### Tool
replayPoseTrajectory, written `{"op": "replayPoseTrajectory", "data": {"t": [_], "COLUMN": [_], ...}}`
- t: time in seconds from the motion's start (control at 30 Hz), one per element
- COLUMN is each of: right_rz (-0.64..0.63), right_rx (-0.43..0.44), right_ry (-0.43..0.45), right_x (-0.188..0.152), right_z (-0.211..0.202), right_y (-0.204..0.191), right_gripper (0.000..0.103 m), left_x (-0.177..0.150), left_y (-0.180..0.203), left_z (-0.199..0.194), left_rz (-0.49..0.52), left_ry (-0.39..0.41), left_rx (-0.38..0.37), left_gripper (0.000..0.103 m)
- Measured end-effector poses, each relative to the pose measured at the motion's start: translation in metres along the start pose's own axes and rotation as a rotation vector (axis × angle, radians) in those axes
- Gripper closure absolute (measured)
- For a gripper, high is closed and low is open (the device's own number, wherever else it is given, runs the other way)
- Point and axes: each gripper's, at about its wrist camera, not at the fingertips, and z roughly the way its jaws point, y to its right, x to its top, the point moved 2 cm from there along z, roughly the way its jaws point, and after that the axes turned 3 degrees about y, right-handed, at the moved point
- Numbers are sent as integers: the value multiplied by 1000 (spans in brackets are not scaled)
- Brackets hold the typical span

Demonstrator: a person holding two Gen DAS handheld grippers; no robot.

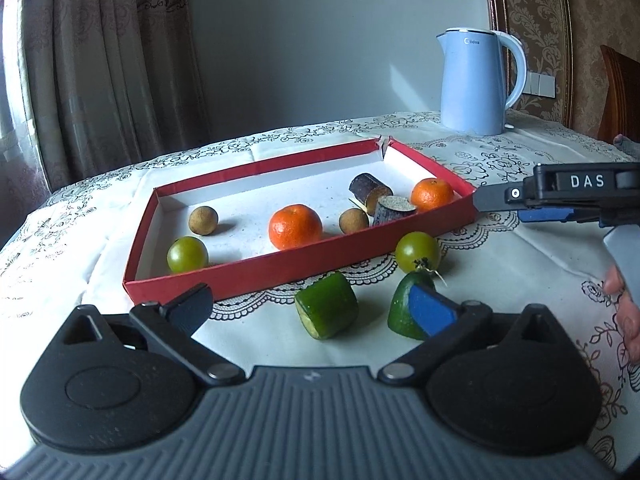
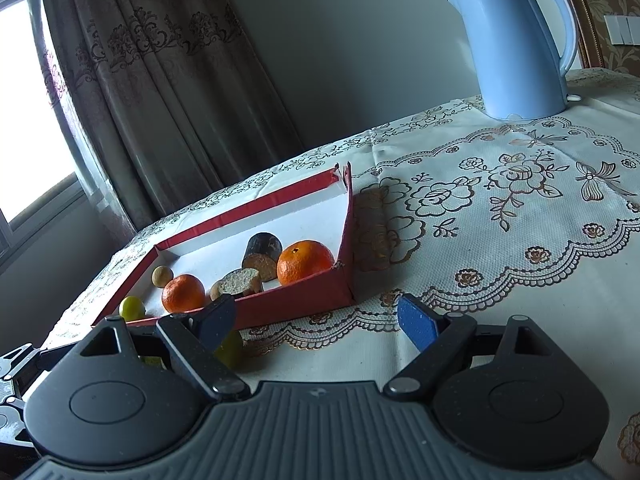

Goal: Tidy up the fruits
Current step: 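Carry the cucumber piece over the tray and lower it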

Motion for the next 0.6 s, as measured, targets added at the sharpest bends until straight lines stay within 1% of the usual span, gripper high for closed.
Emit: {"op": "replayPoseTrajectory", "data": {"t": [0.03,0.17,0.2,0.23,0.3,0.33,0.4,0.43,0.47,0.53,0.6], "right_rz": [1,-1,0,1,1,0,2,3,3,3,4], "right_rx": [0,4,5,7,8,9,11,11,12,13,15], "right_ry": [1,-4,-4,-4,-6,-6,-4,-3,-3,-4,-1], "right_x": [0,0,0,0,0,0,0,1,1,1,0], "right_z": [0,1,1,1,2,2,2,2,2,2,1], "right_y": [0,0,0,0,0,0,0,0,0,0,1], "right_gripper": [15,14,14,14,13,12,10,10,10,10,10], "left_x": [1,5,5,5,4,3,1,-1,-3,-6,-6], "left_y": [-1,-4,-5,-6,-7,-8,-6,-2,2,6,3], "left_z": [2,11,13,14,19,20,24,26,27,27,25], "left_rz": [-15,-76,-96,-115,-136,-150,-165,-157,-144,-132,-164], "left_ry": [-4,-20,-26,-30,-49,-48,-79,-92,-99,-92,-93], "left_rx": [5,61,72,83,104,80,26,7,11,24,13], "left_gripper": [0,0,3,9,36,41,64,69,71,71,72]}}
